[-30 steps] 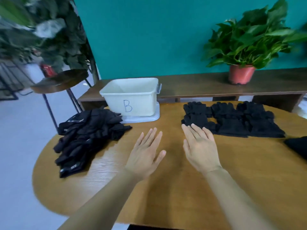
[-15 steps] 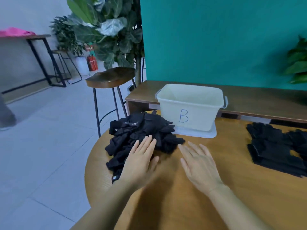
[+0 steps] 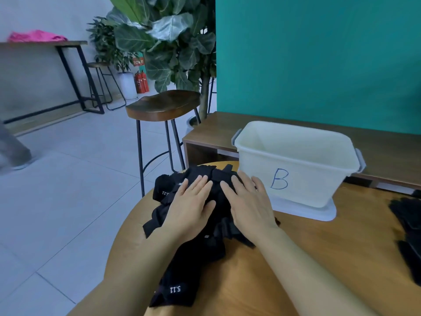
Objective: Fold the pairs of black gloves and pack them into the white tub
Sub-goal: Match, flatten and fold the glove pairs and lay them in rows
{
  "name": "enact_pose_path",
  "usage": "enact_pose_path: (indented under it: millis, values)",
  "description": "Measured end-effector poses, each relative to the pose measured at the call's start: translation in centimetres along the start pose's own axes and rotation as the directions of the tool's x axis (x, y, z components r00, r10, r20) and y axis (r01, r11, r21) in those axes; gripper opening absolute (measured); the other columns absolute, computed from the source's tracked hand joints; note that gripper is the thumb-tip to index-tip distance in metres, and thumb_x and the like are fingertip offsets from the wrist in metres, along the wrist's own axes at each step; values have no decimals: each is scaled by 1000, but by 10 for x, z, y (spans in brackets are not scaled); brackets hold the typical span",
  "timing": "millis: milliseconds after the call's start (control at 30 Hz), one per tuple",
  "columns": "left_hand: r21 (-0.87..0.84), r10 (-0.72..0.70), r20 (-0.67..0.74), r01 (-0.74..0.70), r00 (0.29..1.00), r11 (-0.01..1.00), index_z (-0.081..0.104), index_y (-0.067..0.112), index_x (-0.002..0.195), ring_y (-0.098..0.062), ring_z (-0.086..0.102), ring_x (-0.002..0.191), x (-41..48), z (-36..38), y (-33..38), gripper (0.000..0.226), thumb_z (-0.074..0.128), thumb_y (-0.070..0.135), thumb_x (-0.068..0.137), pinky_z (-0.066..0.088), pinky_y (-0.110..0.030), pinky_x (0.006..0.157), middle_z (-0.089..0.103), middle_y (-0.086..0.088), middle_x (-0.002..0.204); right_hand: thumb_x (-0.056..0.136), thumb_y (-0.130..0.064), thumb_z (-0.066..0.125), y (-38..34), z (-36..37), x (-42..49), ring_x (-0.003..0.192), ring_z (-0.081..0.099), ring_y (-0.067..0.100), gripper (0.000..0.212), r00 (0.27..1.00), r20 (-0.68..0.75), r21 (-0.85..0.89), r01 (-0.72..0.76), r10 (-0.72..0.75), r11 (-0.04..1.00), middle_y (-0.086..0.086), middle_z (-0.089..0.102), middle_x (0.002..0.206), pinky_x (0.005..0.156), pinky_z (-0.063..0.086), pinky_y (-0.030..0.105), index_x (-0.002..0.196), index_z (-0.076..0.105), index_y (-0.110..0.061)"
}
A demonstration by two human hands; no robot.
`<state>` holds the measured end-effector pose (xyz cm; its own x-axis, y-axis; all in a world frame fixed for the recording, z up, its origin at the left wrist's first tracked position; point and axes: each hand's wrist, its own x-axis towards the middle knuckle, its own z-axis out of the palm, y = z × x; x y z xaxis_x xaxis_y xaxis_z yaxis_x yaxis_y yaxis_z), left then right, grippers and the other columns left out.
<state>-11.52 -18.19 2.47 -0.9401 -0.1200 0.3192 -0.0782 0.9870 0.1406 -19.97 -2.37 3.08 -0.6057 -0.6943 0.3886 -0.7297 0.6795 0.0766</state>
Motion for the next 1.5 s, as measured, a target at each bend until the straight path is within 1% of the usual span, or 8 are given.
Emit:
enact_pose_path:
  millis: [133,300,633,867,1033,1167,1367,1500]
  values:
    - [-43,-5,34,6,999,999,26,23,157,-2,-5,150,-3,9,-6,84,0,65,90,-25,-21,113,9,8,165,63,-13,89,0,9,11,139,40,36,60,998,47,-14,-33,33,999,19,55,139,109,39,51,119,68,-19]
    - [-118,-6,28,9,1000,993,29,26,156,0,-5,150,-9,7,-5,84,-5,66,91,-21,-26,117,10,11,164,59,-14,89,7,11,3,124,55,35,21,993,-114,-23,30,-32,999,13,68,119,99,38,43,71,73,-21]
    - [-130,66,-61,-73,996,989,39,18,152,-8,13,151,-28,-12,33,67,6,46,100,-9,-29,122,28,1,161,53,1,75,45,-20,-81,114,48,34,30,953,-277,-139,86,-122,987,15,69,113,89,35,42,77,68,-15]
    - [-144,176,-33,-179,984,973,43,14,149,-13,20,151,-57,3,96,63,11,39,101,-4,-33,123,32,-3,159,55,-1,81,72,-43,-189,116,57,36,31,984,-130,-118,108,-123,987,13,69,114,94,36,41,80,73,-16]
    - [-171,229,26,-221,973,960,43,14,149,-15,21,151,-64,16,143,71,7,45,97,-8,-30,121,33,-5,159,57,7,78,95,-58,-237,114,61,37,38,984,-123,-47,-132,126,990,13,72,110,96,33,41,90,77,-13]
    - [-150,252,118,-234,961,961,36,17,152,-12,17,151,-52,28,170,54,21,40,106,-8,-30,121,30,0,161,86,-22,61,100,-60,-239,120,58,33,19,962,-71,-95,-271,265,958,9,74,105,99,32,40,91,77,-13]
    - [-136,213,210,-187,954,973,32,21,154,-11,28,147,-36,51,187,50,36,36,107,0,-30,120,39,5,156,95,-63,4,92,-56,-216,145,28,26,82,864,218,-109,-440,453,892,5,62,133,112,16,42,109,71,-17]
    - [-137,163,253,-131,954,982,32,23,153,-19,39,135,-28,60,186,54,42,42,104,19,-35,114,49,5,145,94,-70,16,94,-47,-203,151,-2,27,74,817,346,-111,-452,461,885,7,36,156,119,5,48,134,53,-19]
